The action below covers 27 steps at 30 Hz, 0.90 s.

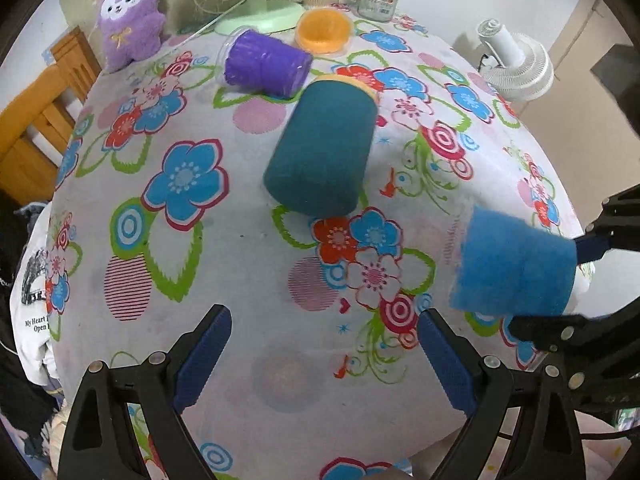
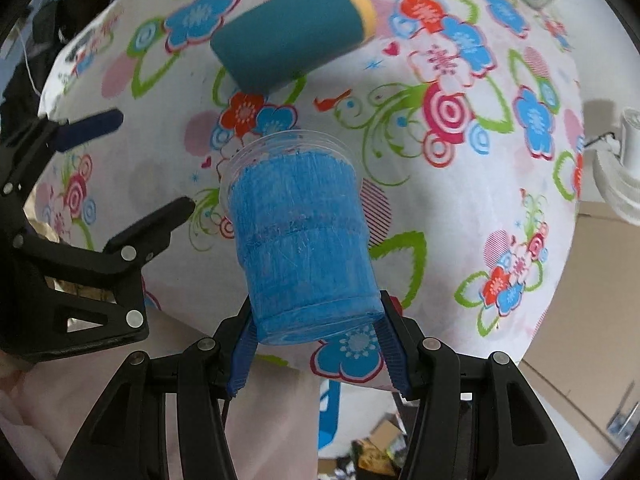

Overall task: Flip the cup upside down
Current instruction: 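Set the blue cup rim-down on the table and open the right tool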

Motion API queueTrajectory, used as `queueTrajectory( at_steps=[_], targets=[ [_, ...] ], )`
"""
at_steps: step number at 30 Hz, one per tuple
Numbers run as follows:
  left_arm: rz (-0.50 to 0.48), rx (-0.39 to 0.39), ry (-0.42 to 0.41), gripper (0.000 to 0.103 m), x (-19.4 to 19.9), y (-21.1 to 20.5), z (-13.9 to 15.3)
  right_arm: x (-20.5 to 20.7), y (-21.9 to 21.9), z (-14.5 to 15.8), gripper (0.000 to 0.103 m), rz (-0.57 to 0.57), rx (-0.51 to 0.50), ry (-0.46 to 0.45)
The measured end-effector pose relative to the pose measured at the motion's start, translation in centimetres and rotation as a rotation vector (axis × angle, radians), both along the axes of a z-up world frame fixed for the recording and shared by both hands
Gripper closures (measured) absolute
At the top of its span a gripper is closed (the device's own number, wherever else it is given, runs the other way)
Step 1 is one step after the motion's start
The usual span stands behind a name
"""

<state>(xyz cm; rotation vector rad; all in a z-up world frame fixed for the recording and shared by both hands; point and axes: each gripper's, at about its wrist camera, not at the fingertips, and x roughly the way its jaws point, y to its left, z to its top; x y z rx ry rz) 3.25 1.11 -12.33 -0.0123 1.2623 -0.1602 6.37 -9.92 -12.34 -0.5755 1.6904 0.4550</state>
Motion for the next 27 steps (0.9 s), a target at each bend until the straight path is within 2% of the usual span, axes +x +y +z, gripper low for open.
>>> queueTrajectory(
  at_steps=[4, 7, 9, 14, 17, 21, 27],
  targets=[
    [0.008, -0.013, 0.014, 0.008, 0.5, 1.3, -0.3, 0.5, 1.5, -0.6, 0.045, 0.035, -0.014, 0.022],
    [0.0, 0.005, 0.017, 0.008, 0.7, 2.1, -0.4, 0.6, 2.7, -0.6, 0.037, 0.083, -0.031, 0.009],
    [0.004, 0.007, 0.016, 0.008, 0.8, 2.8, -0.2, 0.6, 3.1, 0.0, 0.031, 0.086, 0.004, -0.029],
    [0.026, -0.004, 0.0, 0.008, 1.1, 3.7, 0.9, 1.0, 2.7, 1.8, 0.021, 0.003, 0.118, -0.108],
    [0.038, 0.018, -0.026, 0.008, 1.2, 3.6, 1.7, 1.2, 1.7, 2.4, 0.021, -0.059, 0.211, -0.156],
    [0.034, 0.048, -0.057, 0.008, 1.2, 3.2, 2.8, 0.8, 0.4, 3.8, 0.021, -0.117, 0.282, -0.26],
    [0.052, 0.083, -0.098, 0.007, -0.2, 1.6, 4.6, -1.2, -1.5, 5.7, 0.021, -0.192, 0.348, -0.366]
  ],
)
